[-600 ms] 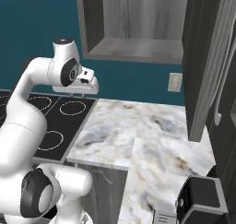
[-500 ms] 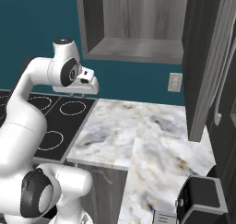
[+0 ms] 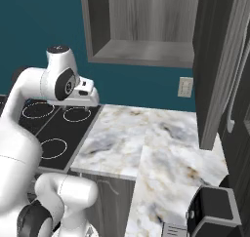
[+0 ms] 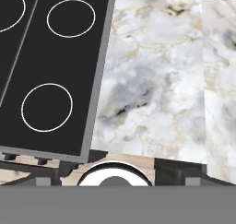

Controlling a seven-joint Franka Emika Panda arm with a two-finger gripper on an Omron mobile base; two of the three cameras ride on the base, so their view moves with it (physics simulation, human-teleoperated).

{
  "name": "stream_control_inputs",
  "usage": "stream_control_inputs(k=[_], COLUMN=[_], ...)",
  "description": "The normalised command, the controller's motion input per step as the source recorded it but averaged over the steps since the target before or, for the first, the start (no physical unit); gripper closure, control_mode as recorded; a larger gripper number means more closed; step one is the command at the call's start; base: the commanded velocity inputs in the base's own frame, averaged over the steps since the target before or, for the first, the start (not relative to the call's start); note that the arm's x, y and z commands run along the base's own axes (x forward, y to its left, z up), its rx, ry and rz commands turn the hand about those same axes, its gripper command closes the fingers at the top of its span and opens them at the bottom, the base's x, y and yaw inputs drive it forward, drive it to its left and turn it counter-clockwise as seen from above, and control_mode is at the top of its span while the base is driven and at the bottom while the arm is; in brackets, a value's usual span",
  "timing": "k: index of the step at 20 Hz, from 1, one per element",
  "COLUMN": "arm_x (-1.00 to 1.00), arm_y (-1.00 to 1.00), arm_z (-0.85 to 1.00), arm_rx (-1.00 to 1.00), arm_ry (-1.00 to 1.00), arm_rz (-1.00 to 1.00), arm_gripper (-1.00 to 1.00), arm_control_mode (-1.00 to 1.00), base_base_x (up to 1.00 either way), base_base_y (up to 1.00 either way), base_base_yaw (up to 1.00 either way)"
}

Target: Pick up the bowls on the counter and stack them on top of one another in the open cabinet. Place the smaller bowl on top of the larger bowl.

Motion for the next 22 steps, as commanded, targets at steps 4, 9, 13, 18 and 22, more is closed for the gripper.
stream_control_inputs(k=[4,9,13,18,22], arm_x=[-0.81,-0.80,-0.38,0.00,0.00], arm_y=[0.26,0.25,0.16,0.00,0.00], arm_z=[-0.19,-0.16,-0.03,0.00,0.00], arm_rx=[0.00,0.00,0.00,0.00,0.00], arm_ry=[-0.11,-0.15,-0.09,0.00,0.00], arm_rz=[0.11,0.11,0.07,0.00,0.00], arm_gripper=[-1.00,-1.00,-1.00,-1.00,-1.00], arm_control_mode=[-1.00,-1.00,-1.00,1.00,1.00], base_base_x=[0.00,0.00,0.00,-0.09,-0.46], base_base_y=[0.00,0.00,0.00,0.00,0.11], base_base_yaw=[0.00,0.00,0.00,0.00,0.06])
